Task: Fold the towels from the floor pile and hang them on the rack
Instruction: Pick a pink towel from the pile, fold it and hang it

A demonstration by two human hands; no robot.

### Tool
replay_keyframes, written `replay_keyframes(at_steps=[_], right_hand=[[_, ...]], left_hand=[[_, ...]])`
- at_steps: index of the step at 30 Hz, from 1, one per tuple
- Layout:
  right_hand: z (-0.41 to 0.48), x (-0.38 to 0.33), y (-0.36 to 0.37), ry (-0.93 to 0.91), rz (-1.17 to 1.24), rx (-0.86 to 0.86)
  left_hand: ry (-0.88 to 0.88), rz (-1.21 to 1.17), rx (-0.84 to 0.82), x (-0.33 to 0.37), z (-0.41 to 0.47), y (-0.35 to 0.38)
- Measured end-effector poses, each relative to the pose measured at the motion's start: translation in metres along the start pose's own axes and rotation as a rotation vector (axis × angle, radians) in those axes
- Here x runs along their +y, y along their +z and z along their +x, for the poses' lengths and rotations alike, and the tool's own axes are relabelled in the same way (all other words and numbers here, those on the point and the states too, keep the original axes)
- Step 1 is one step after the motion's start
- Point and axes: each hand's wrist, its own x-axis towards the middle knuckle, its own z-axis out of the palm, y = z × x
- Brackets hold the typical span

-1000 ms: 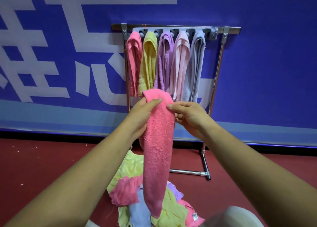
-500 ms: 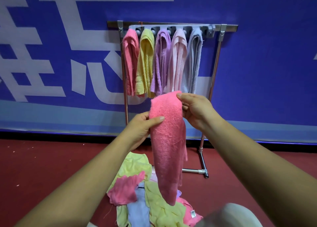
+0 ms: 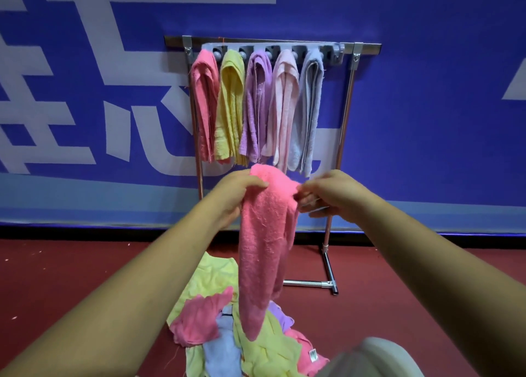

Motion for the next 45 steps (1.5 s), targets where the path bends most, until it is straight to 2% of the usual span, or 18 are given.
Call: replay_keyframes(at_steps=[1,3,5,7,10,15,19,21,26,29,32,34,37,42,45], right_hand=[[0.001,-0.001,-0.003,-0.055,-0.125,0.056],[0.002,-0.011,-0.006,-0.219,-0.111,0.120],[0.003,-0.027,-0.008,-0.311,0.120,0.000],[0.005,-0.041,-0.011,-0.306,0.312,-0.197],[0.011,-0.049,-0.018,-0.283,0.290,-0.379],[0.022,-0.052,-0.040,-0.308,0.138,-0.355],[0.029,-0.058,-0.067,-0.293,0.236,-0.270],[0.033,-0.057,-0.080,-0.237,0.257,-0.257],[0.043,-0.060,-0.105,-0.197,0.208,-0.256],[0.053,-0.070,-0.121,-0.238,0.181,-0.279],[0.065,-0.087,-0.142,-0.308,0.171,-0.228],[0.074,-0.100,-0.160,-0.342,0.195,-0.186],[0.094,-0.115,-0.184,-0.332,0.138,-0.143],[0.128,-0.139,-0.213,-0.336,0.129,-0.067],[0.153,-0.156,-0.232,-0.380,0.118,0.030]], left_hand=[[-0.020,0.055,-0.039,0.007,0.001,0.000],[-0.064,0.150,-0.132,0.021,0.003,0.001],[-0.110,0.204,-0.215,0.036,0.009,0.005],[-0.127,0.238,-0.289,0.050,0.016,0.009],[-0.134,0.267,-0.339,0.071,0.026,0.015],[-0.088,0.427,-0.417,0.087,0.042,0.011],[-0.174,0.571,-0.571,0.078,0.049,0.008],[-0.158,0.498,-0.617,0.072,0.055,0.010],[-0.014,0.223,-0.523,0.088,0.079,0.036],[0.057,0.229,-0.461,0.104,0.098,0.054],[0.146,0.381,-0.433,0.117,0.127,0.067],[0.178,0.510,-0.469,0.128,0.145,0.076],[0.254,0.576,-0.529,0.145,0.170,0.092],[0.374,0.664,-0.328,0.168,0.230,0.118],[0.511,0.903,-0.248,0.183,0.259,0.128]])
